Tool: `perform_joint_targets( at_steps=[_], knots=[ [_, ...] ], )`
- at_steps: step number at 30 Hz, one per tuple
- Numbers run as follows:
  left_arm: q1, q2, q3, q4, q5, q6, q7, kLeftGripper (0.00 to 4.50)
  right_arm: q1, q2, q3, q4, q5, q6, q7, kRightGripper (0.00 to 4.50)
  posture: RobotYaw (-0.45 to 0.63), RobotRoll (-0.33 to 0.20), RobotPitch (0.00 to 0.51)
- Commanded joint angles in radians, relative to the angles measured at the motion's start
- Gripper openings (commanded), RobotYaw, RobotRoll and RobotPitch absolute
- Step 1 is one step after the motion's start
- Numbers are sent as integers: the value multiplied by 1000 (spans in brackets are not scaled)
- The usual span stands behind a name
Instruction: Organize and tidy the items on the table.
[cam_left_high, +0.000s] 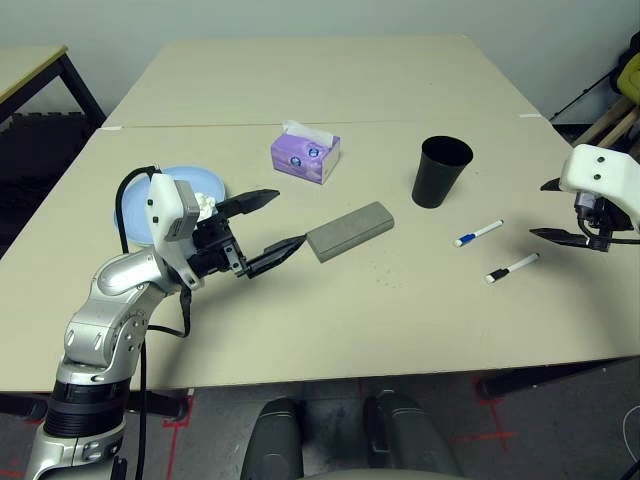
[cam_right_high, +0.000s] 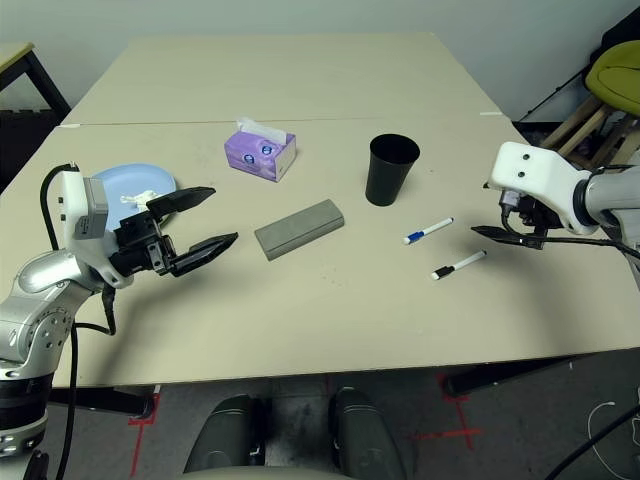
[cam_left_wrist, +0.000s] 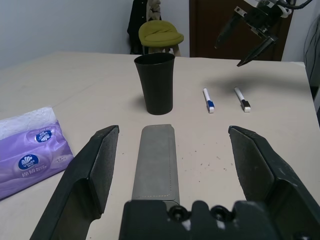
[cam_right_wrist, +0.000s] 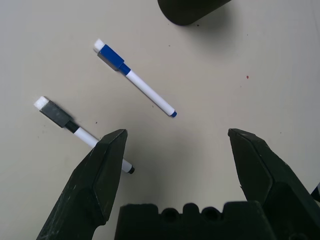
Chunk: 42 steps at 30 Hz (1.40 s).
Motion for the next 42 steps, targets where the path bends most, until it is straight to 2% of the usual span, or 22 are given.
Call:
perform_joint_targets(
  at_steps=[1, 6, 12, 20, 28, 34, 42],
  knots=[
    [8, 13, -6, -10, -6, 7, -14, 4462, -2, 3, 11, 8, -13, -15, 3, 4500, 49, 0, 70],
    [8, 16, -7, -10, -4, 6, -17, 4462, -17, 4, 12, 2, -4, -4, 20, 4500, 49, 0, 72],
    [7, 18, -9, -8, -1, 5, -22, 4462, -136, 58, 2, -43, 49, 137, 44, 4500, 45, 0, 78],
    [-2, 19, -18, 0, 4, 6, -29, 4462, -202, 24, 170, -112, -24, 97, 284, 4500, 37, 0, 84],
    [-7, 21, -25, 2, 10, 5, -31, 4462, -306, 73, 350, 15, -169, -170, 427, 4500, 37, 0, 84],
    [1, 23, -30, -7, 16, 5, -25, 4462, -369, 147, 455, 198, -321, -421, 381, 4500, 37, 0, 84],
    [4, 30, -30, -15, 13, 10, -22, 4462, -418, 236, 520, 311, -420, -561, 374, 4500, 69, 0, 94]
  ],
)
